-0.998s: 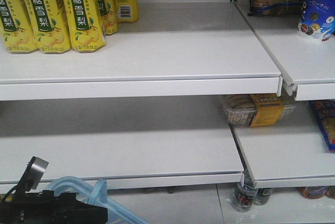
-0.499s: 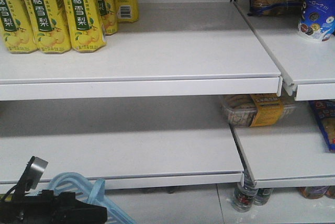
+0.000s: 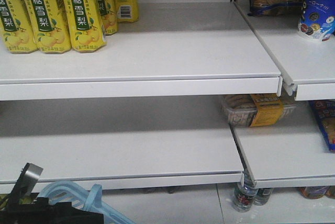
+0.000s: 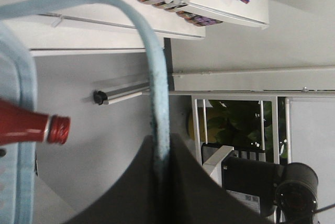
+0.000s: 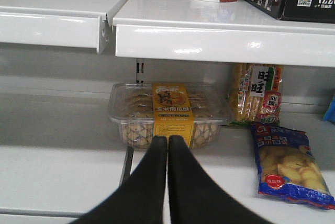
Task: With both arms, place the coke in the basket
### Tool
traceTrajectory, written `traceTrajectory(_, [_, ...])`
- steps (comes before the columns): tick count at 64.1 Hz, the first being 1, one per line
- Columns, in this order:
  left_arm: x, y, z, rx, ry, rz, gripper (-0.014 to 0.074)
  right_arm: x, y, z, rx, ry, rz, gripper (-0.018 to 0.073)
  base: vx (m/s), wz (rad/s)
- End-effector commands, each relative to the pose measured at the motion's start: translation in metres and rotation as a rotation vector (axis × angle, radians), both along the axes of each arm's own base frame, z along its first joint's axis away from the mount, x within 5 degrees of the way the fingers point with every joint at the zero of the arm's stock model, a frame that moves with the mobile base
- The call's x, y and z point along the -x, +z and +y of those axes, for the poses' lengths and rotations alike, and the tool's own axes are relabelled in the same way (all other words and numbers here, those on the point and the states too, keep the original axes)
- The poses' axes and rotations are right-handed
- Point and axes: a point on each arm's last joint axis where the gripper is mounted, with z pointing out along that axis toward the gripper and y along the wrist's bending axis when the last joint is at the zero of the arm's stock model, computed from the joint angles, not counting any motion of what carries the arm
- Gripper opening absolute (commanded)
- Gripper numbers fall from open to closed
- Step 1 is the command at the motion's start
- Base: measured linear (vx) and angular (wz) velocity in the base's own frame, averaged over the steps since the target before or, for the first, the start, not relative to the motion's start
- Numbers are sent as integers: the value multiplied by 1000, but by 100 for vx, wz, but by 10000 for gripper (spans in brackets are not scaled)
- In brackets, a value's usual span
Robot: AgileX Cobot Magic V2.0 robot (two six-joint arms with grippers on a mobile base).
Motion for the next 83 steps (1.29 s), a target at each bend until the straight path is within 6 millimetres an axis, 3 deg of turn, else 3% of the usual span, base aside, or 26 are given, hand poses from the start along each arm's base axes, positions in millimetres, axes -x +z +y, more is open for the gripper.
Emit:
traceTrajectory(1, [3, 32, -5, 145, -7, -140, -6, -1, 15, -1, 0, -18, -85, -9, 0, 0])
traceTrajectory(14, [22, 65, 0, 130, 27, -384, -6, -1, 15, -1, 0, -18, -85, -9, 0, 0])
traceTrajectory(25, [37, 77, 8, 13, 90, -528, -6, -1, 15, -1, 0, -18, -85, -9, 0, 0])
traceTrajectory(83, [98, 93, 54, -406, 502, -860, -6, -1, 15, -1, 0, -18, -85, -9, 0, 0])
